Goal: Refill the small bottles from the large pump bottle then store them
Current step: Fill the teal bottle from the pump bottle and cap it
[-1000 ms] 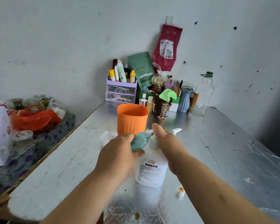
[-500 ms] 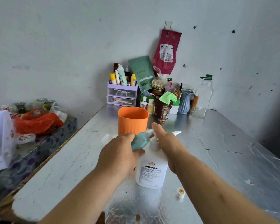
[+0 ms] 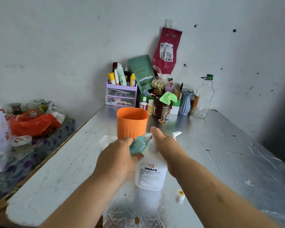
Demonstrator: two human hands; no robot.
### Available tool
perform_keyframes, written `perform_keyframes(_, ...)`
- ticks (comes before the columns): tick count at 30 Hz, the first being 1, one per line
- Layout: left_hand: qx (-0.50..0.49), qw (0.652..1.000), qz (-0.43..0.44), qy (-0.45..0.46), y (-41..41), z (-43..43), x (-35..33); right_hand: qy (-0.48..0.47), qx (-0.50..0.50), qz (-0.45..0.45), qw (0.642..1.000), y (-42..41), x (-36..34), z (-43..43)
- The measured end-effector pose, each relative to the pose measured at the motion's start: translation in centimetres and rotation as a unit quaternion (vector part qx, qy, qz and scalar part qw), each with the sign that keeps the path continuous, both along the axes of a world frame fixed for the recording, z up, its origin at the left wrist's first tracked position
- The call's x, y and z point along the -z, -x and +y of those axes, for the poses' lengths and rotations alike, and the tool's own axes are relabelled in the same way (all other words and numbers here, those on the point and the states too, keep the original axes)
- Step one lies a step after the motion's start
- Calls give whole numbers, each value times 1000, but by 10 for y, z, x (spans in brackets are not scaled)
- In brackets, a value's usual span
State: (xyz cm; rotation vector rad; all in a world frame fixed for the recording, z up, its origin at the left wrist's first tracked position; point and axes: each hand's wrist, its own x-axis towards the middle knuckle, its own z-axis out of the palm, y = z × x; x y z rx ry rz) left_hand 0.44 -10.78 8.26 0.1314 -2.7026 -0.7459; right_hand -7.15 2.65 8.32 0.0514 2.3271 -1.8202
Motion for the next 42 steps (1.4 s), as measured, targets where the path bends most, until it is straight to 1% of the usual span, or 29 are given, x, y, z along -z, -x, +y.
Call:
perform_keyframes(3,2,1000,-1,1,-2,2,-4,-2,9,-14,1000,-2,-9,0)
perform_keyframes(6,-3,1000,2,1,-5,1,-9,-5,6,0,1000,0,-16,-3)
perform_keyframes(12,-2,1000,10,6,-4,4,-11,23,15,-18,999,-1,-9,-3)
perform_keyframes(18,-3,1000,21,-5,-1,4,-6,30,28,8,999,3,-1,-3)
perform_keyframes(21,-3,1000,20,-12,1,3,-3,12,25,41,999,5,-2,-4)
perform_keyframes(23,-4,1000,15,-9,1,2,-1,20,24,62,998,6,2,-3)
perform_keyframes(29,-3,1000,-1,3,1,1,0,38,14,55,998,-2,3,-3)
perform_keyframes(32,-1,1000,-8,2,-1,3,-5,60,25,75,995,-6,-2,-3)
perform_keyframes(35,-4,1000,-11,5,-1,3,-9,56,33,93,994,-8,-7,-3)
perform_keyframes(42,-1,1000,-2,3,-2,3,-11,6,22,82,996,-2,-12,-8)
